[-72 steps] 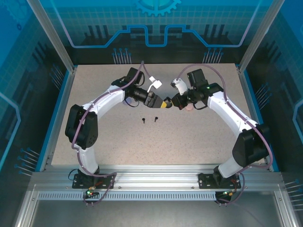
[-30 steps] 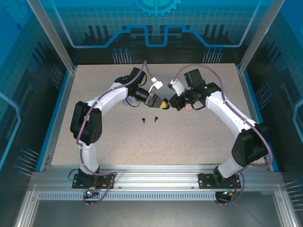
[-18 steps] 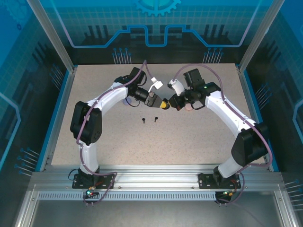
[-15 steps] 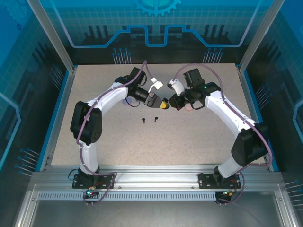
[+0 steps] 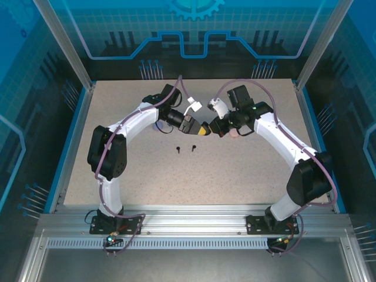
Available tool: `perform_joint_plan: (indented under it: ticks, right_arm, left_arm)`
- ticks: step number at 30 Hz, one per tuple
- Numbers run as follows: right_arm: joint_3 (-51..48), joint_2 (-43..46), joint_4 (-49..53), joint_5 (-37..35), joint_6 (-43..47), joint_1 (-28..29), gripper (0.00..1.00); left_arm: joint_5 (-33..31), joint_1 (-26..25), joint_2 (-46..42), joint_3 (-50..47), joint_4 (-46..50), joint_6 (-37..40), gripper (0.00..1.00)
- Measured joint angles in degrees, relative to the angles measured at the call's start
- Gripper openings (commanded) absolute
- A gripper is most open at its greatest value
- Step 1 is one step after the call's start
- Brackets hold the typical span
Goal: Insert wireless bluetooth earbuds into charging case
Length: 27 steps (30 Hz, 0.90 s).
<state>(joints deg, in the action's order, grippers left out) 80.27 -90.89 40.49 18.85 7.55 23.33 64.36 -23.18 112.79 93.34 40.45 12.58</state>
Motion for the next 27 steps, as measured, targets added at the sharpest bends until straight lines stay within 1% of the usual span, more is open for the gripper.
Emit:
perform_joint_plan:
  ticks: [3,10,13,24,27]
  right_arm:
    - [0.0,0.0,0.0,0.0,0.0,0.0,0.0]
    - [0.0,0.0,0.0,-0.1,0.0,0.0,0.0]
    - [0.0,0.0,0.0,-0.4,0.0,0.0,0.0]
    - [0.0,0.0,-0.1,-0.5,0.0,0.0,0.0]
    - [0.1,0.0,-0.1,-0.8,-0.2,0.0,0.0]
  left_arm:
    - [0.0,0.0,0.0,0.0,0.0,-0.1,0.3]
    - [0.0,0.0,0.0,0.0,-0.3,-0.4,0.41]
    - [0.0,0.0,0.0,0.0,-0.5,-0.5,0.4]
    - [-0.5,0.0,0.1,0.0,-1.8,-0.9,0.28]
    - [-0.7,0.0,0.1,0.0,-1.8,-1.3,0.21]
